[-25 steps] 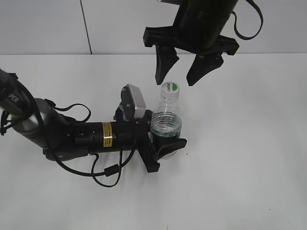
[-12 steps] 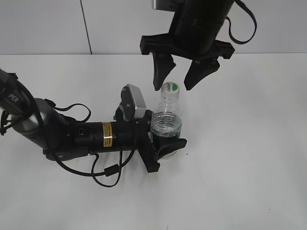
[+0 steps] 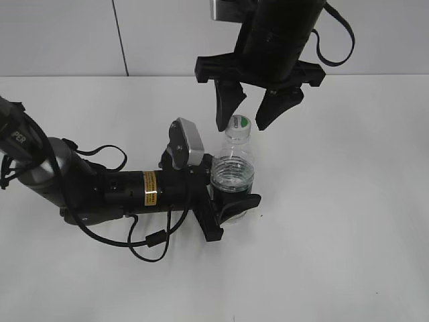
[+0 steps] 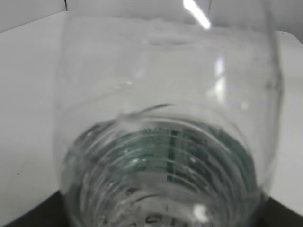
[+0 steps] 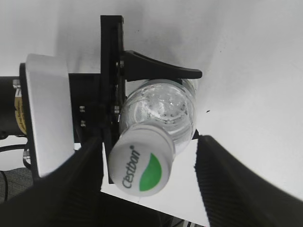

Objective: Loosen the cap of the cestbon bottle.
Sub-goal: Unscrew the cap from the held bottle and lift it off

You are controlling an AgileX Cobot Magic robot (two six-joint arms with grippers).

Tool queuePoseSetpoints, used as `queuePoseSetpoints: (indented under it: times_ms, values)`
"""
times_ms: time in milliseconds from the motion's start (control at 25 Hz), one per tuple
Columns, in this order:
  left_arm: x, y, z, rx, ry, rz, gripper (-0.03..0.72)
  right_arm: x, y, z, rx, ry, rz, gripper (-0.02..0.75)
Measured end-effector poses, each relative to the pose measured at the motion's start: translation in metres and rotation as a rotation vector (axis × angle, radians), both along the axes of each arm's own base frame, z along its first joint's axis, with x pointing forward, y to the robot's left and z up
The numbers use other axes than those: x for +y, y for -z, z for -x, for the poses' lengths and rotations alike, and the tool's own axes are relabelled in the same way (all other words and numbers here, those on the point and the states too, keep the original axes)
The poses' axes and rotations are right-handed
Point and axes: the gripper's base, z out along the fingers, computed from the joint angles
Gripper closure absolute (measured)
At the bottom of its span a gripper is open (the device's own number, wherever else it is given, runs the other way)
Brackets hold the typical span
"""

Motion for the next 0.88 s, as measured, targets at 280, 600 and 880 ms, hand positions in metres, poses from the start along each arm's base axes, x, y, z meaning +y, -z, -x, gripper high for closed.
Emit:
queuePoseSetpoints:
  times_ms: [280, 600, 880]
  values:
    - [0.0, 0.0001, 0.0, 0.0, 0.0, -0.001, 0.286, 0.0009, -0.0002, 0.0006, 0.007, 0.002, -0.01, 0.439]
    - [0.0, 0.0001, 0.0, 0.0, 0.0, -0.001, 0.286, 0.0011, -0.0003, 0.0007, -0.038, -0.153, -0.004, 0.44]
    - [0.0, 0.0001, 0.0, 0.0, 0.0, -0.001, 0.286, 0.0013, -0.0006, 0.0007, -0.16, -0.56, 0.017, 0.44]
